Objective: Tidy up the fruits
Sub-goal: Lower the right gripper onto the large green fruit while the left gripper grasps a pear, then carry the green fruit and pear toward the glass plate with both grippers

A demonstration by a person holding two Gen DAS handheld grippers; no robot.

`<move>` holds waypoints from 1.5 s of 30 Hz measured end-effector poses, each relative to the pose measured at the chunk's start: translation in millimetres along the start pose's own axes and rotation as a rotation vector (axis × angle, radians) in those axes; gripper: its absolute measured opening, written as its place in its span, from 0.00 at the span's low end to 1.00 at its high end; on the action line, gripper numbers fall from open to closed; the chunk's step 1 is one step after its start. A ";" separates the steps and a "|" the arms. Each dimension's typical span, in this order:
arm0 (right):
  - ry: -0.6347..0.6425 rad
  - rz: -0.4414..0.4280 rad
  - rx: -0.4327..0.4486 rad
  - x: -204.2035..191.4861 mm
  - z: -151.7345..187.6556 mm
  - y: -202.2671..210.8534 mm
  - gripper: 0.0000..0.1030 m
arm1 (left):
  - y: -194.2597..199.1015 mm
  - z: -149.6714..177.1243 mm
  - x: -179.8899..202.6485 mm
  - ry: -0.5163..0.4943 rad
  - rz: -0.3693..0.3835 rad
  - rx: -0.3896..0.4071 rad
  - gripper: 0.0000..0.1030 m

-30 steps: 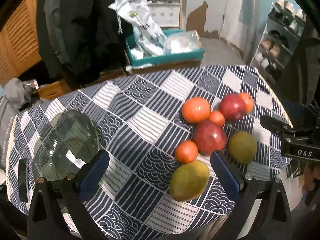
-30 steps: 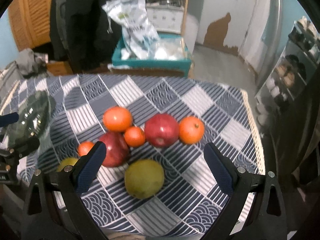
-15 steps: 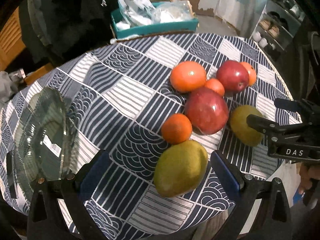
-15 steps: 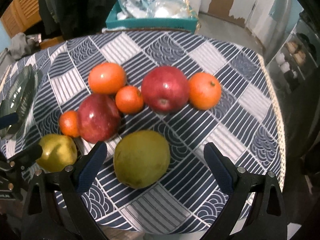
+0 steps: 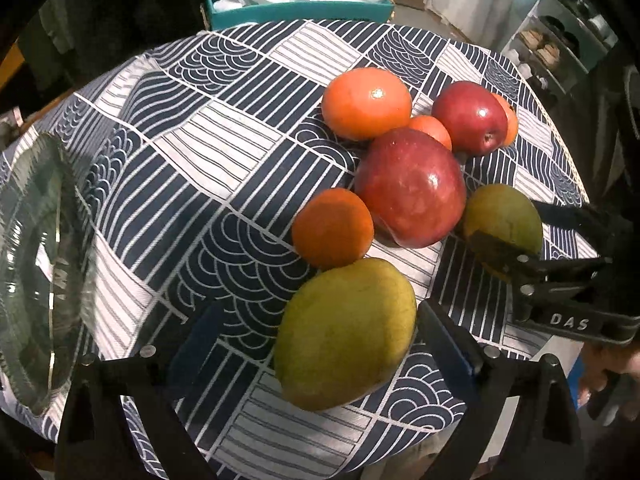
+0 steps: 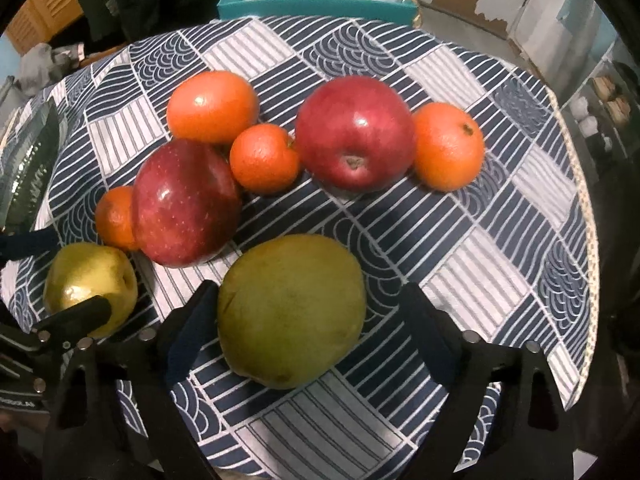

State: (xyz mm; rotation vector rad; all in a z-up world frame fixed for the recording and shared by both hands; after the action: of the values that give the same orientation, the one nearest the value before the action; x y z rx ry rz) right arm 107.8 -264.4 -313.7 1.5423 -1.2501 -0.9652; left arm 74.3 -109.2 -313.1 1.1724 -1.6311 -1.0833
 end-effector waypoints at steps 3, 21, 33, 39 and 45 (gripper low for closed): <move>0.006 -0.011 -0.014 -1.6 2.7 -5.0 0.79 | -2.6 2.1 1.7 0.010 0.031 -0.014 0.89; 0.039 0.003 0.043 -9.0 0.5 5.3 0.72 | -0.8 7.5 0.8 -0.004 0.041 -0.011 0.70; 0.039 -0.016 0.183 -8.2 -15.0 53.9 0.72 | 43.3 -10.9 -9.5 -0.021 -0.006 0.118 0.70; 0.051 -0.033 0.265 -11.9 -24.1 83.0 0.72 | 68.1 -19.3 -9.5 -0.043 -0.031 0.185 0.70; 0.077 -0.055 0.347 -22.8 -29.9 114.8 0.72 | 97.4 -26.2 -10.3 -0.048 -0.035 0.248 0.70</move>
State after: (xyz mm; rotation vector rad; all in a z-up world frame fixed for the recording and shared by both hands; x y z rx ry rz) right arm 99.8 -246.5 -194.5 1.8713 -1.3781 -0.7408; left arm 77.2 -85.1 -214.7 1.3472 -1.8280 -0.9572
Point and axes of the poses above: each gripper's, at about its wrist camera, not at the fingertips, and y roughly against the way its jaws point, x to its right, z to its underside, the point moved 6 cm from there along -y, roughly the way its jaws point, and after that the axes turned 2 degrees about -y, right-handed, at the moved point
